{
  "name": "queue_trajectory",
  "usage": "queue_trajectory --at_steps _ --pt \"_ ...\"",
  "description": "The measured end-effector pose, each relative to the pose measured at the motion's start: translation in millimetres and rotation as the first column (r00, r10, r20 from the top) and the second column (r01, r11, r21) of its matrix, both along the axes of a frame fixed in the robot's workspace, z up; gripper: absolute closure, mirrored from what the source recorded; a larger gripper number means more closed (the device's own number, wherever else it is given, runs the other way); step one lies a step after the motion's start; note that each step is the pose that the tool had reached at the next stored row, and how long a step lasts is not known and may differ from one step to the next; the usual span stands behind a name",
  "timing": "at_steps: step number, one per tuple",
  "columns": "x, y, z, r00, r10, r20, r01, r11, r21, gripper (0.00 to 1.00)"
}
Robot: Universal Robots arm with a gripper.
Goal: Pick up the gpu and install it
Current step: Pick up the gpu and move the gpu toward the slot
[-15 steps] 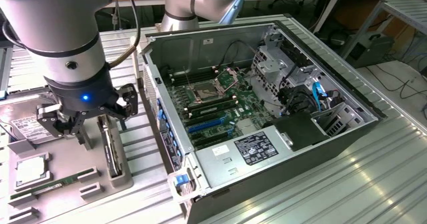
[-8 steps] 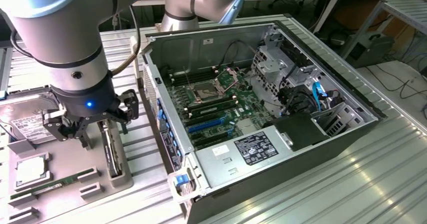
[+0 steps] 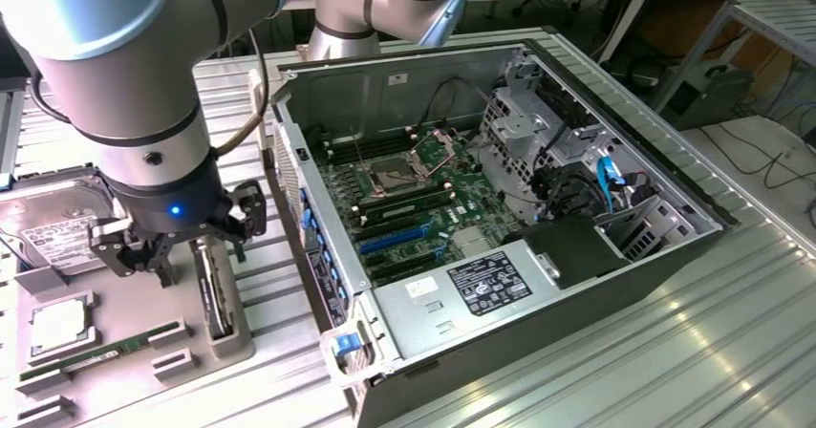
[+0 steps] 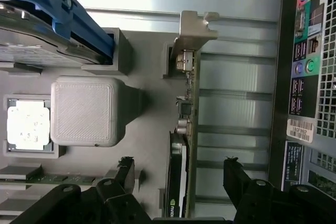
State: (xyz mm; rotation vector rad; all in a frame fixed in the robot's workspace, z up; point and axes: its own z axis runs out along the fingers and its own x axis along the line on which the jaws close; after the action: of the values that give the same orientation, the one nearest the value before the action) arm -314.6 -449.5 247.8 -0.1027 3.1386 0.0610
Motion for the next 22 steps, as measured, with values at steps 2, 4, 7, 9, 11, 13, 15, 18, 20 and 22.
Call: queue_trajectory --at_steps 2,4,7,9,11,13,15,18,20,22 --pt "0.0 -0.3 -2.5 1.0000 -0.001 0.0000 0.001 1.0000 0.0000 0.22" --pt "0.0 -0.8 -4.2 1.0000 -0.002 0.0000 0.002 1.0000 0.0000 0.22" --pt "0.0 -0.8 -7.3 1.0000 -0.004 0.0001 0.004 1.0000 0.0000 0.22" --pt "0.0 -0.8 -9.7 1.0000 -0.004 0.0001 0.004 1.0000 0.0000 0.22" --pt "0.0 -0.8 -12.7 1.0000 -0.004 0.0000 0.004 1.0000 0.0000 0.22" --pt "0.0 -0.9 -17.6 1.0000 -0.004 0.0000 0.004 1.0000 -0.0001 0.22" --pt "0.0 -0.8 -19.9 1.0000 -0.004 0.0000 0.004 1.0000 0.0000 0.22" --pt "0.0 -0.9 -19.9 1.0000 -0.004 -0.0001 0.004 1.0000 -0.0002 0.22" --pt "0.0 -0.9 -19.9 1.0000 -0.004 -0.0001 0.004 1.0000 -0.0001 0.22" --pt "0.0 -0.8 -19.9 1.0000 -0.004 0.0000 0.004 1.0000 -0.0001 0.22"
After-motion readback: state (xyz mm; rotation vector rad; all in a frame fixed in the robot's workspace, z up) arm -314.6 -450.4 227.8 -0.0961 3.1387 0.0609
